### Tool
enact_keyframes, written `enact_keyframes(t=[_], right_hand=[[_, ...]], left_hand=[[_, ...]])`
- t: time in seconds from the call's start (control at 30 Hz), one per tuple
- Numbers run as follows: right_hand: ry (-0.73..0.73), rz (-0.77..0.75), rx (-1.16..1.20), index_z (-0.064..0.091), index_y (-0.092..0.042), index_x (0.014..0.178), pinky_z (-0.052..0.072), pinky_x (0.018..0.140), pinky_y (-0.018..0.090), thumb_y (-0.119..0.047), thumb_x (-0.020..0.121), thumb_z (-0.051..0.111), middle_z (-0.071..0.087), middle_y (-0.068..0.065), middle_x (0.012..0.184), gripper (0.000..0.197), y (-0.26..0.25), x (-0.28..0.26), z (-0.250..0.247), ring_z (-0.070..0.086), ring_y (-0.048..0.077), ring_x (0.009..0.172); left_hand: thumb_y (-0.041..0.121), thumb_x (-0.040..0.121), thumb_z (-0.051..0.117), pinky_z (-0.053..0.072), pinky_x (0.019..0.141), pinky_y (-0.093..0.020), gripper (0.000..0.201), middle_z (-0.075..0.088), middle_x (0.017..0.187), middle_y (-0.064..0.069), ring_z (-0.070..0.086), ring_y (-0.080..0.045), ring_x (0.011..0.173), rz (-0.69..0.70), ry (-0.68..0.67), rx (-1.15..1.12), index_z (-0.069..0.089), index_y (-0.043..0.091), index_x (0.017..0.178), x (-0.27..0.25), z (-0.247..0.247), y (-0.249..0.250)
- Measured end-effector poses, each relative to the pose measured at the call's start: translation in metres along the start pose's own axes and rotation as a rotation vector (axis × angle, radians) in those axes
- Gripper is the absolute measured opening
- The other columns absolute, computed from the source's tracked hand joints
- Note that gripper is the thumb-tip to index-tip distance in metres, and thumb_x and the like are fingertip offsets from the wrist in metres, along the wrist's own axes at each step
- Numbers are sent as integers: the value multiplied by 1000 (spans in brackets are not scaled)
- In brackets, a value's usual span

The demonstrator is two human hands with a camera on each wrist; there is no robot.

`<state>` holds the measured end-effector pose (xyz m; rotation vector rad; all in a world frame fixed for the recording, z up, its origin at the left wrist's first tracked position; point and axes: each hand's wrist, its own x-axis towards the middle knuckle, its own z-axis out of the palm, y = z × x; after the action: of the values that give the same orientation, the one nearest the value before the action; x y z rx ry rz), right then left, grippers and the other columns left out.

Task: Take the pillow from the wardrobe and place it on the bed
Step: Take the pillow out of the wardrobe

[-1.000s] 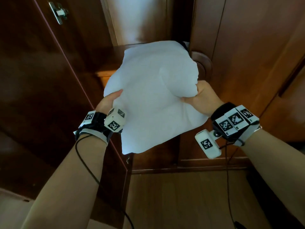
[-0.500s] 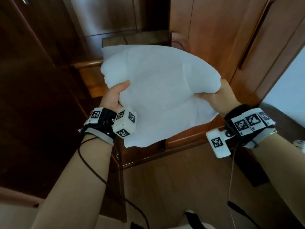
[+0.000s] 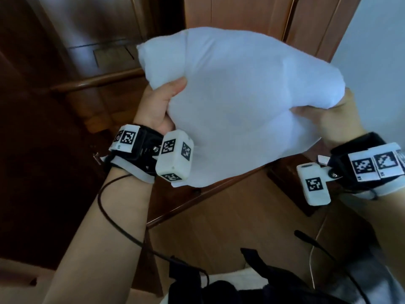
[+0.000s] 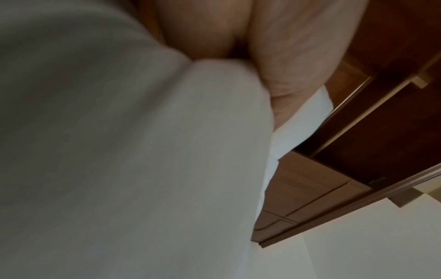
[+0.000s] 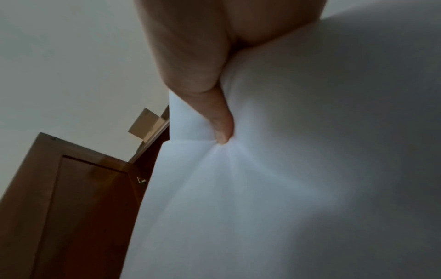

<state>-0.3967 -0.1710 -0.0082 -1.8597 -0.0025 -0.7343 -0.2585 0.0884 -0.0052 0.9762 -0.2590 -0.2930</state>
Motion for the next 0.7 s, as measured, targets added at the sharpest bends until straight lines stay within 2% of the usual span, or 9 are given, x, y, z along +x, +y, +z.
enact_keyframes(t=[0.17, 0.23, 0.33, 0.4, 0.47, 0.5, 0.57, 0.63, 0.7], right_hand=[[88, 15, -1, 70, -51, 68, 51, 69, 11, 4, 72, 71, 69, -36, 76, 55, 0, -14, -31, 65, -11, 80], [141, 56, -26, 71, -49, 68, 51, 67, 10, 6, 73, 71, 69, -35, 74, 56, 7, -18, -43, 65, -11, 79], [254, 128, -116, 72, -47, 68, 49, 66, 7, 6, 74, 71, 67, -36, 68, 53, 28, -26, -65, 63, -16, 76], [314, 181, -195, 72, -35, 84, 49, 70, 12, 3, 75, 71, 70, -24, 69, 39, 46, -32, -80, 61, -19, 74], [367, 221, -233, 67, -18, 93, 49, 73, 21, 5, 75, 70, 70, -4, 86, 29, 63, -40, -96, 60, -19, 72], [395, 237, -253, 66, -15, 95, 49, 72, 20, 6, 74, 70, 68, 3, 94, 30, 71, -45, -105, 60, -18, 72], [444, 290, -288, 67, -11, 99, 50, 72, 19, 8, 74, 69, 64, 7, 101, 31, 85, -56, -127, 62, -9, 78], [490, 376, -306, 67, -6, 99, 49, 72, 21, 7, 75, 69, 64, 7, 99, 28, 100, -69, -155, 64, 9, 84], [541, 460, -313, 67, -6, 99, 49, 68, 19, 5, 76, 68, 64, 7, 97, 26, 117, -84, -186, 64, 6, 81]], left_hand=[[5, 82, 65, 59, 78, -44, 46, 67, 120, -20, 69, -34, 101, -98, -18, 88, 57, 4, 128, 12, 34, -22], [8, 85, 65, 59, 72, -39, 44, 68, 118, -18, 71, -30, 97, -144, -44, 139, 58, 5, 128, 21, 48, -33], [10, 86, 64, 59, 69, -37, 44, 68, 118, -17, 71, -28, 98, -220, -105, 214, 56, 6, 129, 38, 67, -59], [7, 84, 65, 60, 66, -36, 48, 68, 117, -18, 72, -28, 93, -280, -125, 299, 54, 5, 130, 50, 80, -81], [4, 85, 63, 59, 59, -32, 43, 71, 102, -15, 73, -23, 77, -334, -140, 403, 56, 2, 127, 60, 96, -107], [4, 85, 61, 58, 56, -30, 41, 71, 95, -13, 71, -22, 72, -363, -148, 447, 57, 1, 126, 64, 105, -121], [7, 87, 61, 57, 58, -29, 39, 70, 90, -10, 70, -21, 71, -414, -181, 504, 57, 3, 125, 73, 129, -151], [9, 87, 62, 57, 62, -31, 38, 69, 91, -9, 69, -22, 75, -459, -227, 542, 56, 5, 125, 81, 159, -182], [9, 88, 62, 56, 65, -33, 37, 68, 90, -9, 67, -23, 76, -496, -274, 572, 55, 4, 124, 89, 194, -216]])
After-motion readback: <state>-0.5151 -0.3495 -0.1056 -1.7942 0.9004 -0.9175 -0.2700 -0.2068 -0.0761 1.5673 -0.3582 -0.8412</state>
